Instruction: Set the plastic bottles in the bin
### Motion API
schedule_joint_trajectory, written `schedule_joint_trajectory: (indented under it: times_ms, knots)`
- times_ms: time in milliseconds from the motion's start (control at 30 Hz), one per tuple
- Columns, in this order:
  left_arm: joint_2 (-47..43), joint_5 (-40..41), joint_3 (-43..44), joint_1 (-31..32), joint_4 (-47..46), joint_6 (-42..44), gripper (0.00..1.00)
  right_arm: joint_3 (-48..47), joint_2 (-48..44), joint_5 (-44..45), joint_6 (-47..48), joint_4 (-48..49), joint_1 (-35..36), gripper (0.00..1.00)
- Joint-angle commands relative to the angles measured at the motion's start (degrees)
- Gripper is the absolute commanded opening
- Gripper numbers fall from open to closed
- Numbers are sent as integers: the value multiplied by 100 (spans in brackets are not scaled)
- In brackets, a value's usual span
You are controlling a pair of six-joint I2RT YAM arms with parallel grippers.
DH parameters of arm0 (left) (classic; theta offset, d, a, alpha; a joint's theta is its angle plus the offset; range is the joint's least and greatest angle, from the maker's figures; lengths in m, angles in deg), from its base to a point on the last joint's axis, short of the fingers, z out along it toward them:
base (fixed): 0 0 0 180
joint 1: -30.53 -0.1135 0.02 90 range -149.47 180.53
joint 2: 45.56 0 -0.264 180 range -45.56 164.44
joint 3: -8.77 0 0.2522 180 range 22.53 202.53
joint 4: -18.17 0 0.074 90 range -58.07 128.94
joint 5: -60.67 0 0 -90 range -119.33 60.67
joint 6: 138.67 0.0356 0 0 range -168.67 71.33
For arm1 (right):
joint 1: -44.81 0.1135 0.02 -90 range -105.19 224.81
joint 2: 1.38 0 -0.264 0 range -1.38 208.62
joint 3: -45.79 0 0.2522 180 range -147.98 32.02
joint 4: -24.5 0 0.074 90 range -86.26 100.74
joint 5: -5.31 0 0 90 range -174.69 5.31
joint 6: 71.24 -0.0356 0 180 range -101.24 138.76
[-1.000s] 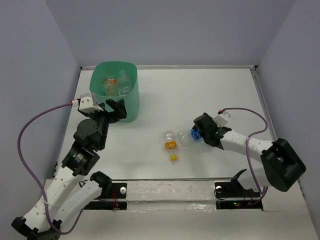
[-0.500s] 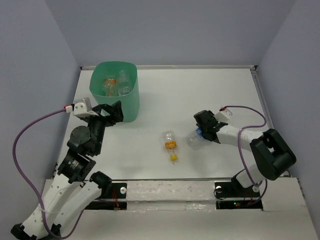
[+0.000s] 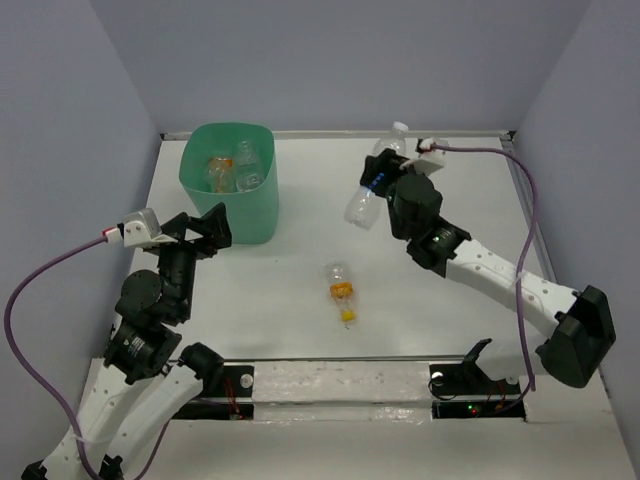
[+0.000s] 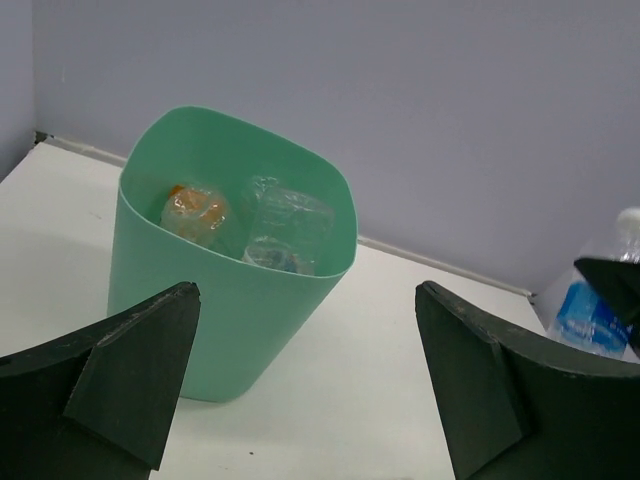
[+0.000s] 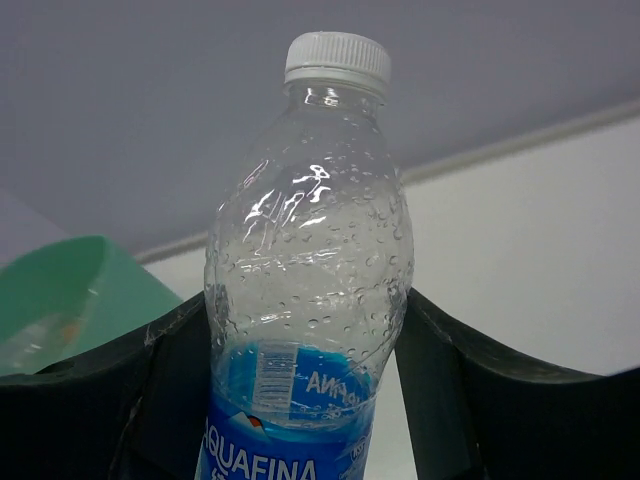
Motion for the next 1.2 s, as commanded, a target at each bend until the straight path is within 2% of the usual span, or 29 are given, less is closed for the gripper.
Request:
schedule_joint_trajectory:
  times_ms: [0,133,200,267,300,467,567,700,833,967,1033,1067,1167]
  knots:
    - [-278,387,-46,-10,-220,10,99,-1510,1163,-781,2054,2044,594,48]
    - [-384,432,-64,-19,-237,-34,99,-3294,2516,-2070,2450,2544,867,48]
    - [-358,301,-29,-98,-238,-25,99,-4445,3401,-2686,2994,2712,946,48]
    - [-323,160,-11,-221,-211,-86,99,-5280,3993,-3039,3346,2652,1008,48]
    - [-331,107,-3,-326,-185,-156,99,-6084,4274,-3145,3469,2591,1008,49]
    - [-454,150,-11,-379,-176,-201,99,-8260,5951,-3945,2866,1923,1069,48]
    - [-524,177,-29,-379,-194,-219,99,-9358,6655,-4192,2645,1966,1130,48]
    - [-516,133,-20,-379,-194,-227,99,-9302,6922,-4298,2205,2079,1131,47]
    - [-481,80,-20,-397,-194,-227,99,-9309,7203,-4289,1986,1992,1131,52]
    - [-472,150,-38,-467,-194,-219,99,-9327,7414,-4500,1818,1878,1131,73]
    - [-472,238,-38,-485,-194,-201,99,-9143,7345,-4448,1844,1861,1131,90]
    - [-454,247,-46,-494,-185,-201,99,-9099,7301,-4447,1879,1817,1131,94]
    - [-428,308,-38,-494,-167,-175,99,-8775,6871,-4465,1924,1790,1131,96]
